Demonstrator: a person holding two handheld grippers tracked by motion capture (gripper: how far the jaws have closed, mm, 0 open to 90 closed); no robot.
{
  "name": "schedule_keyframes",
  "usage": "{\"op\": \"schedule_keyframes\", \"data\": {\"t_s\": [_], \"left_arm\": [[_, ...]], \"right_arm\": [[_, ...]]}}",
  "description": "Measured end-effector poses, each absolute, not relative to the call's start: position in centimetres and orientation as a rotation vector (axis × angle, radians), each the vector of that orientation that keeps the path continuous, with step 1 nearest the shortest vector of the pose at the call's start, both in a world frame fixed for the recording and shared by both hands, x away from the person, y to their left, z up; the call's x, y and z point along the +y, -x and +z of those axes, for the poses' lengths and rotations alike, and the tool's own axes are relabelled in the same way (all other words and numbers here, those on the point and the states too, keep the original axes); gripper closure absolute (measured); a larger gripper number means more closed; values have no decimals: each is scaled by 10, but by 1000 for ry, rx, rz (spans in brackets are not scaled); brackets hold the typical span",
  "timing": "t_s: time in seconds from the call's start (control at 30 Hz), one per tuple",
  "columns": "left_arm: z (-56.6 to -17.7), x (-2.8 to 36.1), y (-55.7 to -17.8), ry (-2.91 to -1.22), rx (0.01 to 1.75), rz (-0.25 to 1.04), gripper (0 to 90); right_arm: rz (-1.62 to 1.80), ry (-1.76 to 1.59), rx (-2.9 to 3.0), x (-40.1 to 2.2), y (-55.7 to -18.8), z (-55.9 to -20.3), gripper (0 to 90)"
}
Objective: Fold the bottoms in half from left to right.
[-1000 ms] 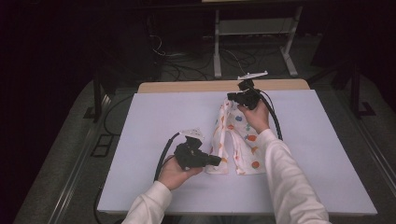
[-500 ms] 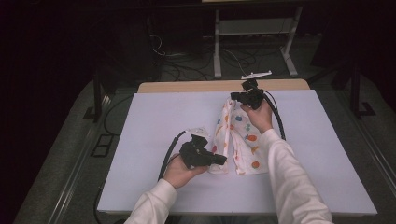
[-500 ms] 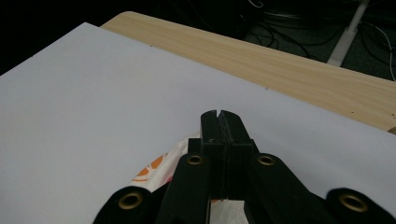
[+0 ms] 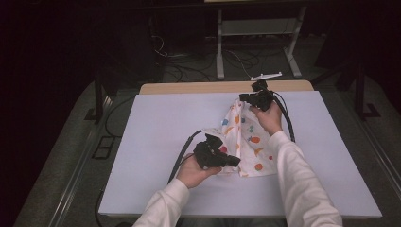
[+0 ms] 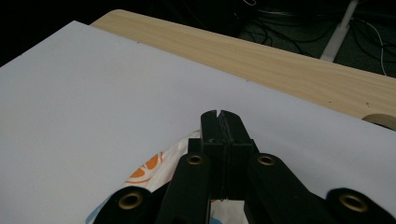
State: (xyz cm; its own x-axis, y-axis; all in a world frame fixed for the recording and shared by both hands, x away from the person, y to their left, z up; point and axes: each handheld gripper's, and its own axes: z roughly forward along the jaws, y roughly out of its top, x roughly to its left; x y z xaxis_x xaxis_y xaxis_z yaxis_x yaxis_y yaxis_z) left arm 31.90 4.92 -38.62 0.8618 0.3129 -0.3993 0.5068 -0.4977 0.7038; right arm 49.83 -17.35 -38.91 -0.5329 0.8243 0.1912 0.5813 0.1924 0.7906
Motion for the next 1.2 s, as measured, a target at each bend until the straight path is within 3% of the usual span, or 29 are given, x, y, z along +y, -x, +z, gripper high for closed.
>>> {"op": "schedule_keyframes", "data": {"t_s": [1.2], "left_arm": [[-415,-30,-333,-2158,648,-313,892]], "right_arm": [[1268,-1340,2291,-212,-518,-417,882]]}}
